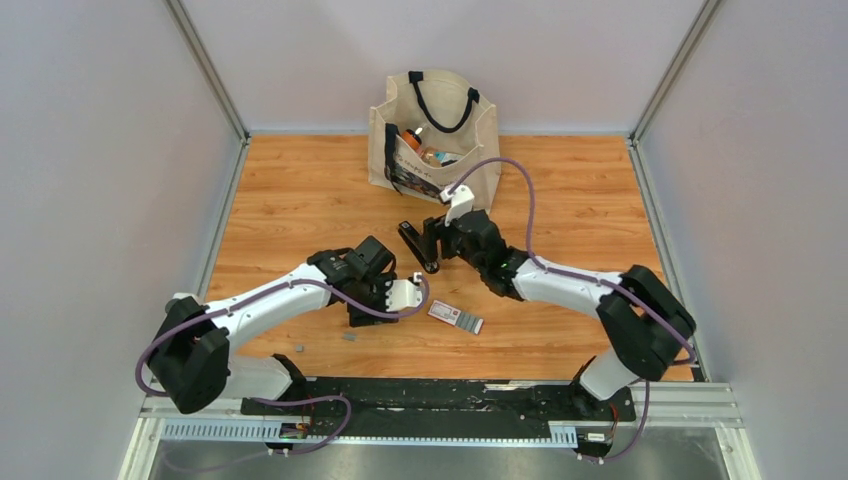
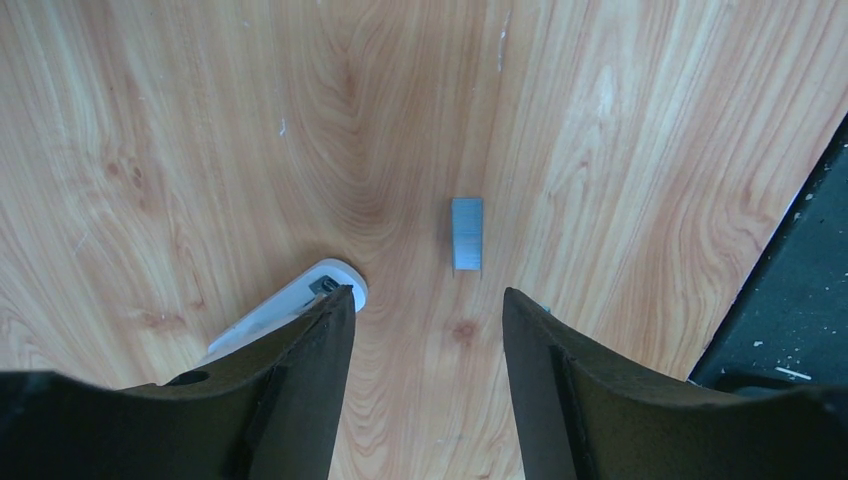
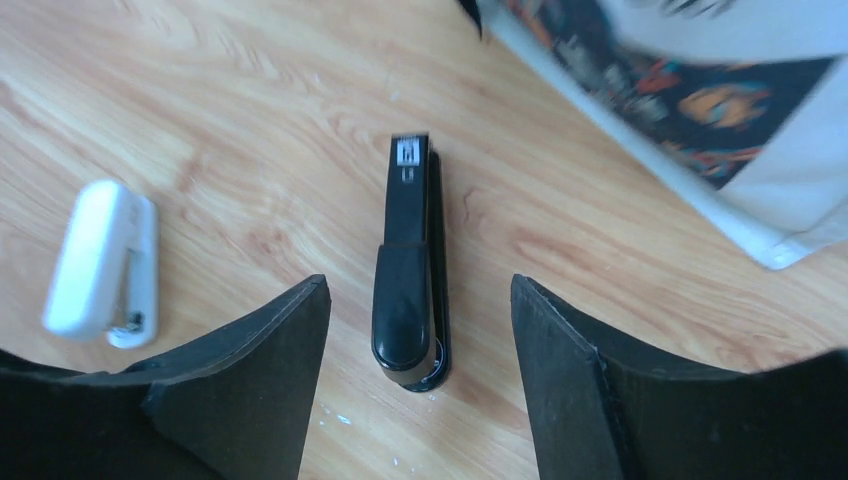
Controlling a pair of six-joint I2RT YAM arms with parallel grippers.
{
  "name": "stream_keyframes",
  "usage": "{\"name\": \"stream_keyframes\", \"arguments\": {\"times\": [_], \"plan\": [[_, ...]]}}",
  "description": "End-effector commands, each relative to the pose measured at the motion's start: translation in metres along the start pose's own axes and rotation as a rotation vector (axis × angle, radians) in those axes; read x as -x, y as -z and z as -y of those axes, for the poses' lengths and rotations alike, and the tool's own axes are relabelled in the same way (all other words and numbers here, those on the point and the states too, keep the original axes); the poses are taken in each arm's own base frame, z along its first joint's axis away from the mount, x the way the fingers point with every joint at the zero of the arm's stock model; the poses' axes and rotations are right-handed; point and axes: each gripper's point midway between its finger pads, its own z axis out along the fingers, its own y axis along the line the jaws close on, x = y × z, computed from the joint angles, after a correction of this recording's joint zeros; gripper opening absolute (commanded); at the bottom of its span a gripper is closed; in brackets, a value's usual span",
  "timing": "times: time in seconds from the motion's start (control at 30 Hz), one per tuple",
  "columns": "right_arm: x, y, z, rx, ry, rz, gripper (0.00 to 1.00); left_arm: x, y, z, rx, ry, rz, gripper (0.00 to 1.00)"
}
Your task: Unload the staples from the stapler
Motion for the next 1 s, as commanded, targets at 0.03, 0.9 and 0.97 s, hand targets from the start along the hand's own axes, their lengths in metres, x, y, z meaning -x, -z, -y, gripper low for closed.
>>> {"name": "stream_keyframes", "arguments": {"times": [0.03,0.9,0.97], "plan": [[0.061,0.039,0.01,0.013,-0.139,0.165,0.7,0.015,-0.001,0.003,-0.012,-0.058,0.025,0.65],[0.069,0.153,0.031,0.037,-0.277,0.253,0.63,0.013,-0.048,0.011,-0.032,-0.058,-0.14,0.54],[0.068,0.154,0.029,0.044,-0.281,0.248,0.62,0.01,-0.051,0.012,-0.033,-0.055,-0.162,0.49]]}}
